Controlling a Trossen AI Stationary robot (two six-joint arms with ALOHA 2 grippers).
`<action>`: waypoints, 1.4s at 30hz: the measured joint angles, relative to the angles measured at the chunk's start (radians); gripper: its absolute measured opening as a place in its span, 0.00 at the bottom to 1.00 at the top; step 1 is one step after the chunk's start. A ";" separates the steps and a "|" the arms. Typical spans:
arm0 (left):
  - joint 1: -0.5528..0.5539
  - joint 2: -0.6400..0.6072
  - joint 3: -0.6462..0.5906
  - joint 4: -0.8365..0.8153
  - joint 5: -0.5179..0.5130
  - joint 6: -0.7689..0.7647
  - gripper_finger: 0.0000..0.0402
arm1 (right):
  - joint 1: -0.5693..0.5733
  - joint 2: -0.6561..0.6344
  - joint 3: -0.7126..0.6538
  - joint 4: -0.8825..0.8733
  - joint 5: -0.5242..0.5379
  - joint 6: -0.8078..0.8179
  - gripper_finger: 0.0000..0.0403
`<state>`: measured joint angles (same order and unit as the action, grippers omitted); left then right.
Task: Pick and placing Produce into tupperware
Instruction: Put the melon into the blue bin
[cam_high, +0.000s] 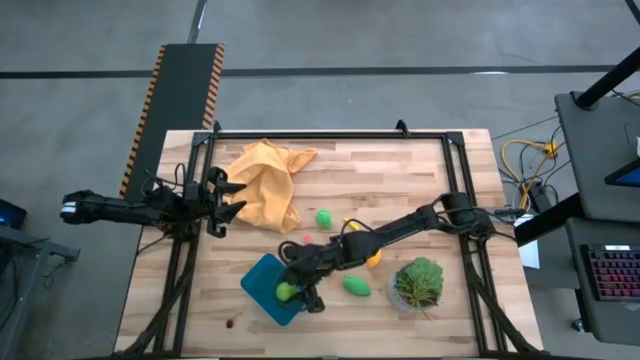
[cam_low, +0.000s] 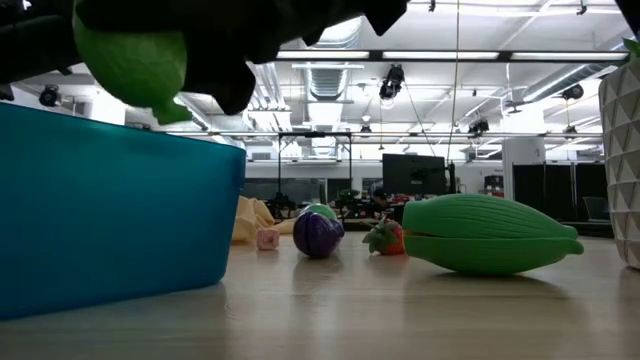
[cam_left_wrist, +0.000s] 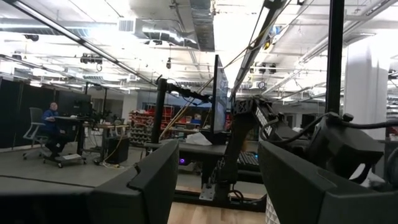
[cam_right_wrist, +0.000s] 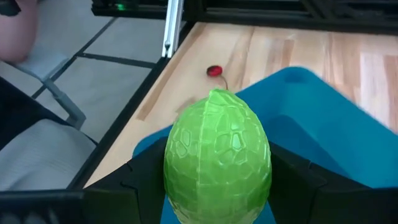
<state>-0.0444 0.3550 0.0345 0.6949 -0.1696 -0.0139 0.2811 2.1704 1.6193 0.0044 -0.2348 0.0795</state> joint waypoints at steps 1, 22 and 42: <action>0.000 0.000 0.000 0.000 0.000 0.000 0.51 | 0.001 0.000 -0.004 0.000 0.000 0.000 0.52; 0.000 0.004 0.000 -0.001 -0.004 0.001 0.51 | 0.007 0.070 -0.010 -0.004 0.000 -0.008 0.52; 0.000 0.008 0.000 0.000 -0.003 0.003 0.51 | 0.007 0.066 -0.010 -0.067 0.028 -0.031 0.58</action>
<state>-0.0444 0.3626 0.0345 0.6949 -0.1730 -0.0113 0.2878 2.2368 1.6097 -0.0630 -0.2066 0.0483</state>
